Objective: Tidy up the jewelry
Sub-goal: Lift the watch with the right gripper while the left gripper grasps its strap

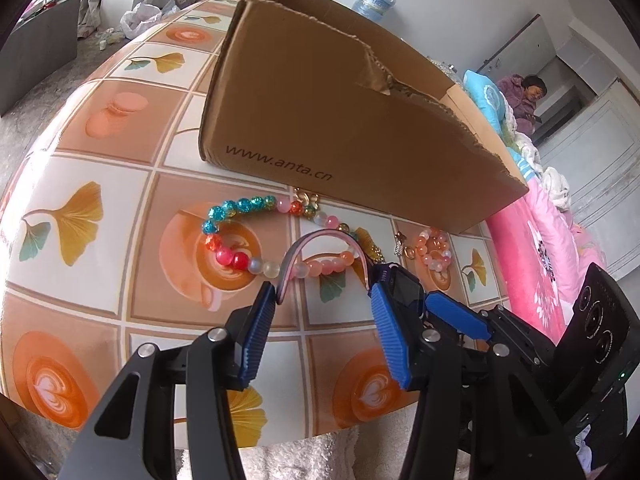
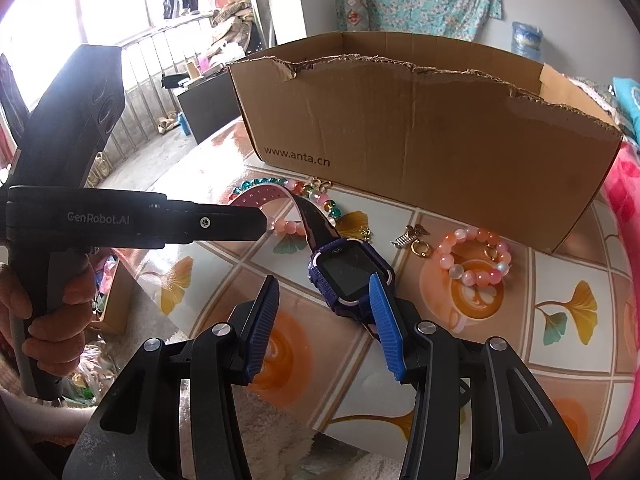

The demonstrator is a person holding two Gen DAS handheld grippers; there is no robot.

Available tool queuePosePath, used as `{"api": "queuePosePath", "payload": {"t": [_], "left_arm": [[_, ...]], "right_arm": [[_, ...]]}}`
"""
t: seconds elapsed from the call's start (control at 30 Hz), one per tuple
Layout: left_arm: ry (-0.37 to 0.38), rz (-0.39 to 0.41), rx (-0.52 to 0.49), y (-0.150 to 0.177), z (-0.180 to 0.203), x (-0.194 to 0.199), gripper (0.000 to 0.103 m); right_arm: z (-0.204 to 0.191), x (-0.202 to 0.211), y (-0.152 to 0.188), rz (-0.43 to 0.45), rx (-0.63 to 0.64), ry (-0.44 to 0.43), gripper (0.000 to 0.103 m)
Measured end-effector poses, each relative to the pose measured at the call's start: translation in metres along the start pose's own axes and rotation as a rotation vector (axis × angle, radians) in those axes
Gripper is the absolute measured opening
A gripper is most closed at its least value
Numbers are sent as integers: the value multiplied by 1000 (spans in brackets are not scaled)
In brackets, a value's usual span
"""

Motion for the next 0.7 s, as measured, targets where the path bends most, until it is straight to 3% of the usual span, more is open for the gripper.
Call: {"api": "queuePosePath", "payload": {"t": [0.17, 0.33, 0.47, 0.7], "left_arm": [[-21, -16, 7, 1, -4, 1, 27], [-25, -32, 14, 7, -6, 0, 27], [-17, -30, -1, 9, -2, 0, 20], [12, -33, -26, 15, 1, 6, 18]], "right_arm": [[10, 5, -5, -8, -47, -70, 47], [21, 8, -13, 6, -60, -72, 52], [21, 2, -12, -6, -42, -72, 52], [-4, 6, -4, -25, 37, -72, 52]]}}
Point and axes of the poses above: each gripper's, at about its wrist camera, not at the fingertips, and x roughly against the way its jaws point, z to its right, y to its underside, the point moved 8 cm from there along -x, roughly the way its jaws point, and after that the axes turned 7 degrees about -y, right-handed, at the moved point
